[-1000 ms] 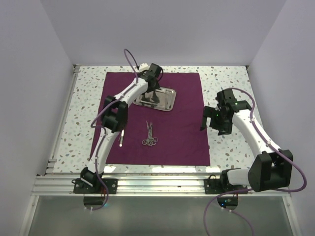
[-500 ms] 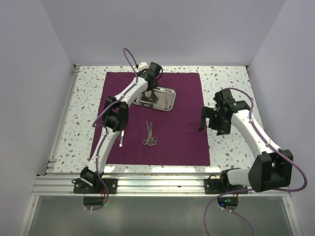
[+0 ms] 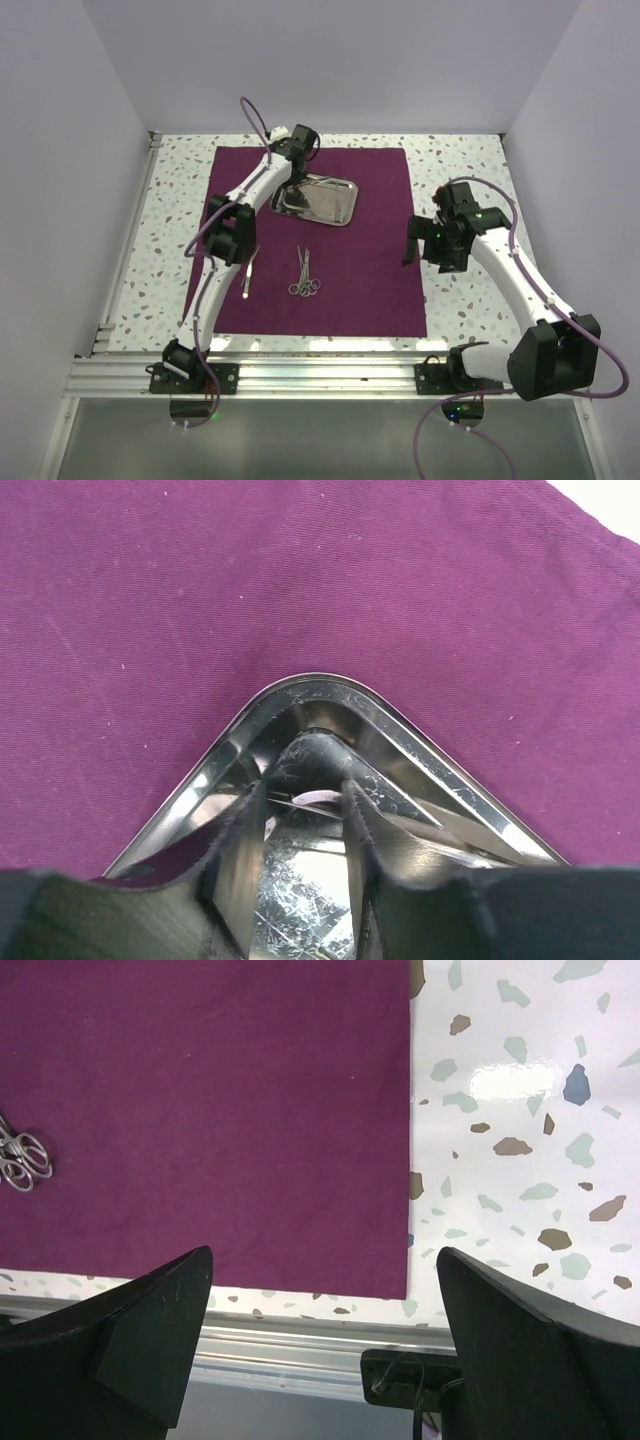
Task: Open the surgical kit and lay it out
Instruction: Pick up the medical item from the container.
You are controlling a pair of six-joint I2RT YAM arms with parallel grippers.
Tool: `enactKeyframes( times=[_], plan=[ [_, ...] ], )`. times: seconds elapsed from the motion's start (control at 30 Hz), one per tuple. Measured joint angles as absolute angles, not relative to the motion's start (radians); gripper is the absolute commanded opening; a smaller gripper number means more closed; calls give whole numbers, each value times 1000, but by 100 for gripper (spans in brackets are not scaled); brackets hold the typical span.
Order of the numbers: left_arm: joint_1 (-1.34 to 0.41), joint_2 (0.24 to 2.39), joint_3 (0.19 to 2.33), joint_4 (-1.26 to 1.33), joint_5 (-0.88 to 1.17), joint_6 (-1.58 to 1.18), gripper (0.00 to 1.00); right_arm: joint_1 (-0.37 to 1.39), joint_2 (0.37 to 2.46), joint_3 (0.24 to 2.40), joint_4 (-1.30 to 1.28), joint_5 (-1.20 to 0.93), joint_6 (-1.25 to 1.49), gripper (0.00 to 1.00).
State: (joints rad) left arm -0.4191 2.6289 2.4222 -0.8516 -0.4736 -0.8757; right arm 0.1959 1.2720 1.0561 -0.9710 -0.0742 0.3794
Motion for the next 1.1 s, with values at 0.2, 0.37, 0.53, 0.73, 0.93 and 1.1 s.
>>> enactKeyframes(
  times=[0.2,0.37,0.53,0.73,0.93,1.1],
  plan=[
    [-419,2629,2422,-845,-461,-871,16,212,1261,1056,-965,-75,379,98],
    [-417,2626,2410,-819,-449,-852,2,222,1260,1056,-957,-75,379,98],
    [-415,2621,2399,-796,-437,-807,0,223,1260,1056,-952,-75,379,98],
    [-405,2610,2381,-764,-395,-757,0,223,1261,1056,-949,-75,379,98],
    [-393,2591,2353,-726,-331,-720,0,223,1267,1056,-949,-74,376,98],
    [-389,2577,2351,-712,-289,-698,0,223,1277,1056,-949,-74,376,98]
  ],
)
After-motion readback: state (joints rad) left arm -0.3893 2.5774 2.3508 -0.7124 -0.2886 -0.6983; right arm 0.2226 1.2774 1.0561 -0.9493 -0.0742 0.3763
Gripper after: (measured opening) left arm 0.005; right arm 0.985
